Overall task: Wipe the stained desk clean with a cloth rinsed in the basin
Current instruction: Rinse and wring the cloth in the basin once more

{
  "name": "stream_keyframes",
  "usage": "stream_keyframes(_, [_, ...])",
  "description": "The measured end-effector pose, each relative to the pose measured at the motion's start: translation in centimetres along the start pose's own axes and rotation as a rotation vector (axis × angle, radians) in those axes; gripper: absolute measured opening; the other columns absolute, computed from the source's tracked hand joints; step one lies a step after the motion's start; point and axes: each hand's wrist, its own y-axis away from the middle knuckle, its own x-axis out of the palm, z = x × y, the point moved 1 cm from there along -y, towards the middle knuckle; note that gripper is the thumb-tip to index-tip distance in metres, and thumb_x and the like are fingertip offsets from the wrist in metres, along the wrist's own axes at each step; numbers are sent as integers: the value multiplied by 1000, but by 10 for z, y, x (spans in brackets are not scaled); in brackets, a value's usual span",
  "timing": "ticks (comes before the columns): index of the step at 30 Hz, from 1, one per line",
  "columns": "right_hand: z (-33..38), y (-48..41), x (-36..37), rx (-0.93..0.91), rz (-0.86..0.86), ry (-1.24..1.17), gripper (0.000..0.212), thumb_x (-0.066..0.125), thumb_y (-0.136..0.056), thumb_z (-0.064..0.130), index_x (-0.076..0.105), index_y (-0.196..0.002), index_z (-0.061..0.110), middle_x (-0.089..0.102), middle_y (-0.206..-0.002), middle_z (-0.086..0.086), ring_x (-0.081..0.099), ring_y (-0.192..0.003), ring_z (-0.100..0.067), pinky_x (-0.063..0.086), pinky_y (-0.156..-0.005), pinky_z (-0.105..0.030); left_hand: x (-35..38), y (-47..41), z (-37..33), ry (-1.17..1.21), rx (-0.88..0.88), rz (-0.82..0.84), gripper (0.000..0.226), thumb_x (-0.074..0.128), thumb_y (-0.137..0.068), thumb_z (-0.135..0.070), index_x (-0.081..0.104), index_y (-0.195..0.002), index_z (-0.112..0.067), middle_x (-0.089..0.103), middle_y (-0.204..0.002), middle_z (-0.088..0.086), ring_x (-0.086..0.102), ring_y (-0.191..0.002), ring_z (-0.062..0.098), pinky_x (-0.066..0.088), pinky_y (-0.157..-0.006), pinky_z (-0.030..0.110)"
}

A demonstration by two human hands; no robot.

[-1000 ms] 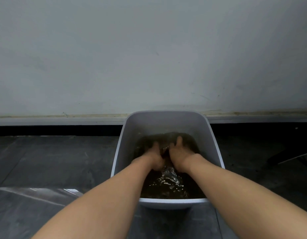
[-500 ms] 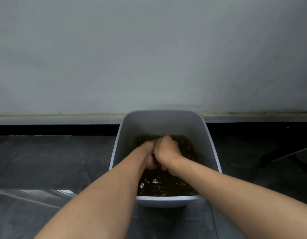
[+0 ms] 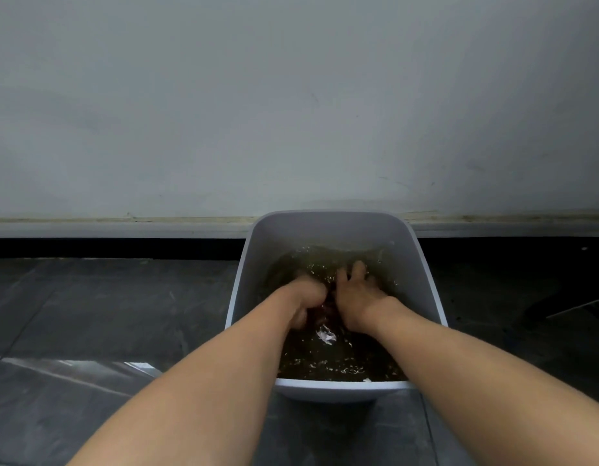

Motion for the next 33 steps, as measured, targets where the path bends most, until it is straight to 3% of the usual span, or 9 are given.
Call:
stream_keyframes(2, [1, -4, 2, 48, 40, -10, 88, 62, -92, 11, 3, -157, 9, 6, -154, -23, 29, -138, -47, 36, -112, -55, 5, -10, 5, -46, -15, -19, 78, 53, -100, -12, 3, -159, -16, 42, -149, 21, 51, -129, 37, 51, -96, 40])
stream_keyframes(4, [2, -8, 0, 74, 59, -118, 77, 57, -95, 10, 10, -157, 6, 8, -157, -25, 30, -140, -46, 34, -115, -53, 6, -16, 7, -167, 68, -32, 60, 48, -103, -15, 20, -156, -11, 43, -149, 20, 48, -131, 35, 48, -94, 38])
stream_keyframes(8, [8, -11, 0, 84, -8, -525, 27, 49, -100, 6, 62, -123, 2, 62, -127, -19, 62, -111, -33, 51, -83, -34, 1, -11, 4, -21, 31, 47, 27, 40, -107, -22, 58, -116, -4, 65, -94, 16, 64, -70, 25, 52, -52, 31])
stream_keyframes(11, [20, 1, -8, 146, -92, -881, 23, 44, -104, 18, 63, -105, 3, 67, -105, -19, 63, -80, -30, 44, -50, -30, 0, -4, 4, 119, 8, 64, 27, 42, -104, -16, 56, -85, -3, 60, -65, 14, 58, -49, 22, 43, -49, 29])
stream_keyframes(15, [33, 13, -13, 173, -197, -914, 31, 34, -107, 29, 50, -121, 7, 64, -113, -18, 66, -93, -34, 50, -60, -36, -5, 2, -1, 349, -37, 67, 24, 45, -103, -25, 57, -98, -5, 59, -83, 16, 56, -70, 29, 44, -57, 35])
stream_keyframes(22, [8, 11, -37, 141, -354, -730, 24, 39, -103, 14, 58, -112, 3, 61, -123, -22, 60, -113, -40, 52, -95, -46, 2, 6, -8, 333, 132, 147, 35, 49, -102, -44, 60, -87, -14, 64, -62, 6, 63, -55, 17, 42, -58, 21])
stream_keyframes(24, [0, 7, -40, 145, -337, -744, 25, 44, -103, 19, 60, -114, 2, 63, -120, -19, 62, -110, -36, 50, -89, -37, -6, 7, -11, 417, 179, 162, 34, 51, -101, -43, 69, -100, -14, 75, -91, 11, 72, -83, 24, 54, -85, 32])
stream_keyframes(27, [-4, 10, -42, 95, -232, -958, 13, 52, -96, 18, 63, -95, 10, 67, -94, -12, 63, -79, -24, 49, -60, -28, -19, 9, -15, 537, 177, 232, 34, 48, -97, -39, 73, -95, -16, 74, -95, 10, 71, -84, 25, 58, -78, 39])
stream_keyframes(33, [-7, 10, -33, 107, -111, -985, 23, 57, -96, 21, 63, -114, 10, 70, -103, -13, 66, -84, -26, 53, -64, -31, -12, 6, -12, 490, 230, 207, 44, 40, -86, 8, 64, -118, -10, 68, -106, 17, 67, -87, 33, 59, -72, 47])
